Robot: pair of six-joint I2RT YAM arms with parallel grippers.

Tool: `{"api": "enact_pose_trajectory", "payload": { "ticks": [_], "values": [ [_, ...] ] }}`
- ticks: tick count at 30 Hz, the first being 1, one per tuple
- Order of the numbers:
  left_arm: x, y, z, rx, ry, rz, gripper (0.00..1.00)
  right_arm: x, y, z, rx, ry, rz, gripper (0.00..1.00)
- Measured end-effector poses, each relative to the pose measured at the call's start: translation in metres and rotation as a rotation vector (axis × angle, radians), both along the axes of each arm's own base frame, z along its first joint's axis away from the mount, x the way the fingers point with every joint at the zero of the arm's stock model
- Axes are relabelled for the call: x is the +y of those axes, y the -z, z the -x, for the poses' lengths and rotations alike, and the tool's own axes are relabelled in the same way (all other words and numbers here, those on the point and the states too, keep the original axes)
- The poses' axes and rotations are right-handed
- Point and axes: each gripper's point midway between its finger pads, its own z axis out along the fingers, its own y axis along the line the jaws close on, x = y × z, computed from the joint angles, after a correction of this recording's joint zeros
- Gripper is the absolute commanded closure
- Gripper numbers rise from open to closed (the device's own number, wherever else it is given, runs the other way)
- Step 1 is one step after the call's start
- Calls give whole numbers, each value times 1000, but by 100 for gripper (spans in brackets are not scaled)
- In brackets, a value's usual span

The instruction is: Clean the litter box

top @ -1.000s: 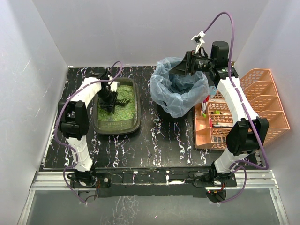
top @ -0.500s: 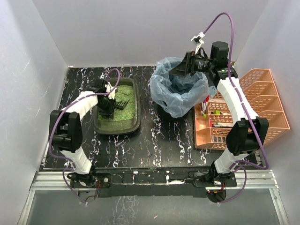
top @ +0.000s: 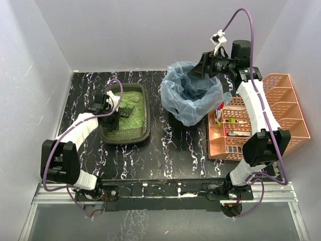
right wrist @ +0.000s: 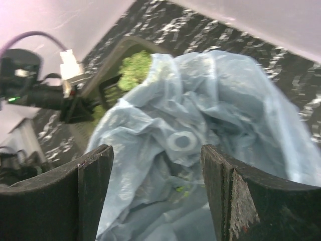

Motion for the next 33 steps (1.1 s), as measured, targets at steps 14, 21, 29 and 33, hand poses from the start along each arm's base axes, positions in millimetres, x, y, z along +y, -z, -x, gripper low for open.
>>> {"api": "enact_pose_trajectory", "payload": {
  "ticks": [14,21,29,33],
  "values": [
    [-8,-29,-6,-184,-7,77,100,-82,21,-14,-94,357,408,25],
    [4,-31,4,-191,-23,73,100,-89,31,-11,-83,375,455,25],
    [-4,-21,11,-162,48,45,100,-93,43,-9,-57,376,482,25],
    [6,-29,8,-198,27,36,100,-97,48,-11,-47,395,498,27]
  ]
}}
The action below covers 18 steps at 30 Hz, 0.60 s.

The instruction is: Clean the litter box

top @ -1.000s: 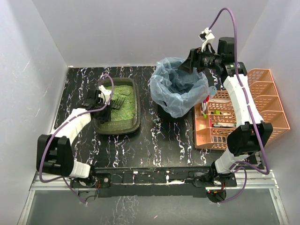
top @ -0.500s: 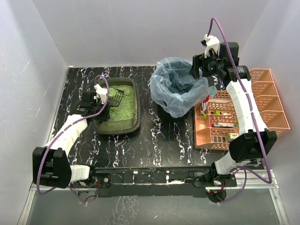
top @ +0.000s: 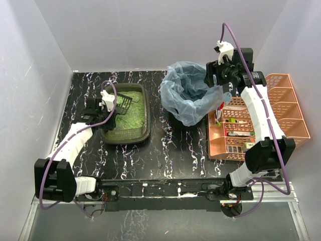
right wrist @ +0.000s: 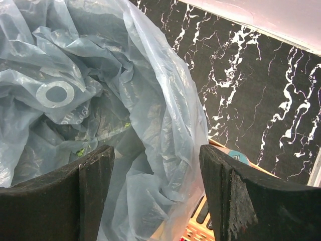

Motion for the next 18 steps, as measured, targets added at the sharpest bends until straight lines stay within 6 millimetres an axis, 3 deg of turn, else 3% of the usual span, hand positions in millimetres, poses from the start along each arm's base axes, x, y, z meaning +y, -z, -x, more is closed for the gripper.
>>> {"api": "enact_pose_trajectory", "payload": {
  "ticks": [4,7,14,18],
  "values": [
    [-11,-1,-7,4,23,15,100,0,7,-3,17,5,2,32],
    [-18,1,-1,2,50,20,100,0,18,-8,43,5,1,38],
    [-5,-1,2,-4,14,23,100,8,39,-9,101,-16,-20,54],
    [1,0,2,2,4,19,100,29,40,-4,112,-70,-49,56]
  ]
}}
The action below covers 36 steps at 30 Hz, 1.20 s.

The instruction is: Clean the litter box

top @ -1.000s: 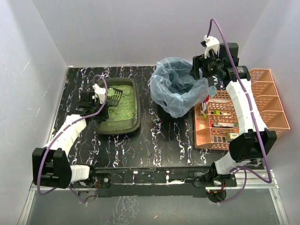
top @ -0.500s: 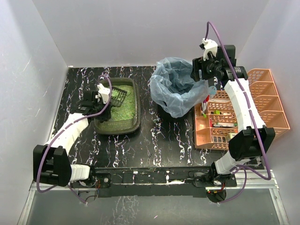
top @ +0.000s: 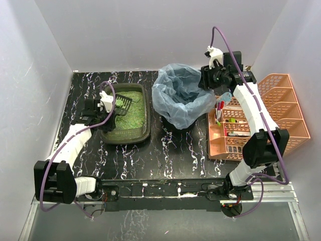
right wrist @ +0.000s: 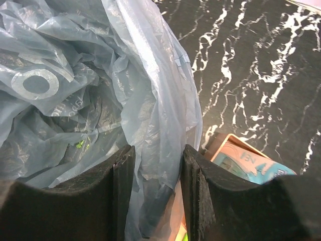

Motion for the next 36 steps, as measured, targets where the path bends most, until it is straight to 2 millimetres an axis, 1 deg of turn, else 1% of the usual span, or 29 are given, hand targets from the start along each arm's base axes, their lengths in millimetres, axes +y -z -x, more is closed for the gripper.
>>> {"api": "enact_pose_trajectory", "payload": {
  "ticks": [3,7,11,16,21,26,31,36],
  "values": [
    [0,-2,-2,5,-2,9,100,10,0,2,3,-28,-9,56],
    [-2,-2,0,10,15,1,100,13,3,2,11,-36,-15,56],
    [8,-2,0,16,-15,10,100,15,7,-1,24,-43,-23,57],
    [-4,-1,8,30,34,-4,100,20,13,-1,44,-65,-39,57],
    [11,-8,2,18,-20,7,100,23,12,0,48,-82,-57,57],
    [5,-8,5,24,3,7,100,26,11,1,49,-93,-69,57],
    [22,-13,1,24,-50,21,100,28,10,1,48,-98,-71,58],
    [18,-25,-1,12,-26,17,100,36,11,4,48,-117,-69,58]
  ]
}}
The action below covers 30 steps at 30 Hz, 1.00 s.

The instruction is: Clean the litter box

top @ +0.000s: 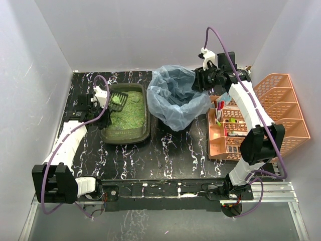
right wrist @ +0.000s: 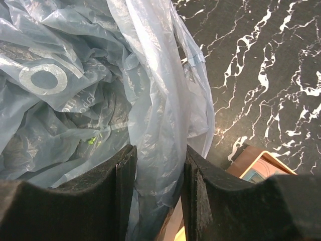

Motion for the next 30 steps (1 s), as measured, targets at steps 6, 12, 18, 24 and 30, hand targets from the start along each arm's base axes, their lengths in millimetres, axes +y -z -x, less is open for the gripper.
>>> {"api": "enact_pose_trajectory", "payload": {
  "ticks": [6,12,18,24,30],
  "values": [
    [-6,-19,0,-2,22,24,100,13,1,2,15,-29,-18,54],
    [-10,-57,3,-6,40,38,100,14,-1,0,19,-33,-25,40],
    [-14,-108,2,-67,73,29,100,11,-22,-8,-46,-26,-3,36],
    [-23,-141,-5,-73,119,-7,100,7,-24,-11,-63,-9,18,36],
    [-41,-155,-21,-24,173,-21,100,4,-26,-13,-66,5,29,35]
  ]
}}
